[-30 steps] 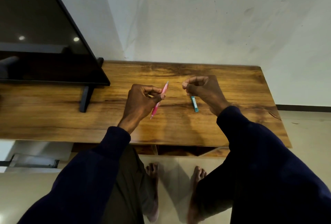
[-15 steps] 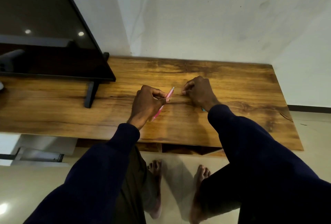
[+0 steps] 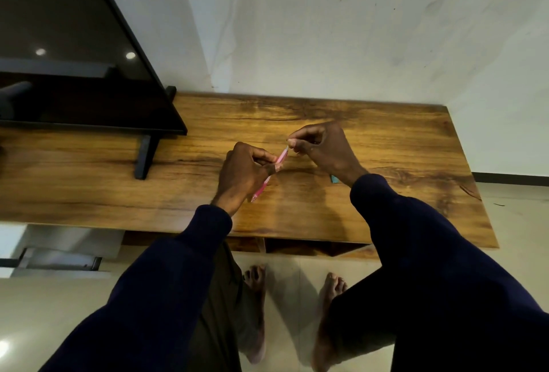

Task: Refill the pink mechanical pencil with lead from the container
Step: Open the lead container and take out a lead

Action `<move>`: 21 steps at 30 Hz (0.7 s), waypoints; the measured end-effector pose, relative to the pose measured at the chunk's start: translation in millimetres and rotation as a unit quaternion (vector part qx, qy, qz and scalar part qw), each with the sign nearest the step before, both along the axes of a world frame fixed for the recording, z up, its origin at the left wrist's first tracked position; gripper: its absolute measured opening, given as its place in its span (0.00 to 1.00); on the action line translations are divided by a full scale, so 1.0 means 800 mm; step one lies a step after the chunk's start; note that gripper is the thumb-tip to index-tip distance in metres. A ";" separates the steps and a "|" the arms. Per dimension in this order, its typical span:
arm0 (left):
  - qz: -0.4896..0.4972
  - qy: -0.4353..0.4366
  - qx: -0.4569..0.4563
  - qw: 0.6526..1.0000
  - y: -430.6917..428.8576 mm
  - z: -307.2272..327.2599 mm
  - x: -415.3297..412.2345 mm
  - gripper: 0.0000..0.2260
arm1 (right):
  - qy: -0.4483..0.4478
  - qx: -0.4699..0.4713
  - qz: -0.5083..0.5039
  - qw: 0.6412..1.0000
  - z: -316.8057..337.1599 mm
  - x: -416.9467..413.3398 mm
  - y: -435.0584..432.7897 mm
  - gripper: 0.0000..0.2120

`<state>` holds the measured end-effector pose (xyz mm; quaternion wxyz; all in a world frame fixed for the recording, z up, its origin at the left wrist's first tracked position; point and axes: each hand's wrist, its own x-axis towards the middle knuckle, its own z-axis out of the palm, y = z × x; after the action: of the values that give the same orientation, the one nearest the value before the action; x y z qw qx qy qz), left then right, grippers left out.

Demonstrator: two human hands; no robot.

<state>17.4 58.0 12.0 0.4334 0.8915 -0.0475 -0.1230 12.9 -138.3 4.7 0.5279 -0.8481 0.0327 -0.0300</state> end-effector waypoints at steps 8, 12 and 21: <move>0.000 -0.013 -0.009 1.000 0.005 0.007 -0.003 0.12 | 0.027 0.039 0.028 0.998 0.006 0.000 0.003 0.07; 0.001 -0.012 -0.009 1.000 0.005 0.006 -0.005 0.12 | 0.037 0.027 0.024 0.999 0.008 -0.001 0.005 0.06; 0.034 0.019 -0.021 0.999 0.019 -0.002 -0.005 0.12 | 0.021 -0.019 -0.097 0.995 0.014 0.012 -0.025 0.04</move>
<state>13.4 73.3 10.2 0.4571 0.8807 -0.0114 -0.1237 22.2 -158.7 16.1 0.5057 -0.8513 0.1248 -0.0637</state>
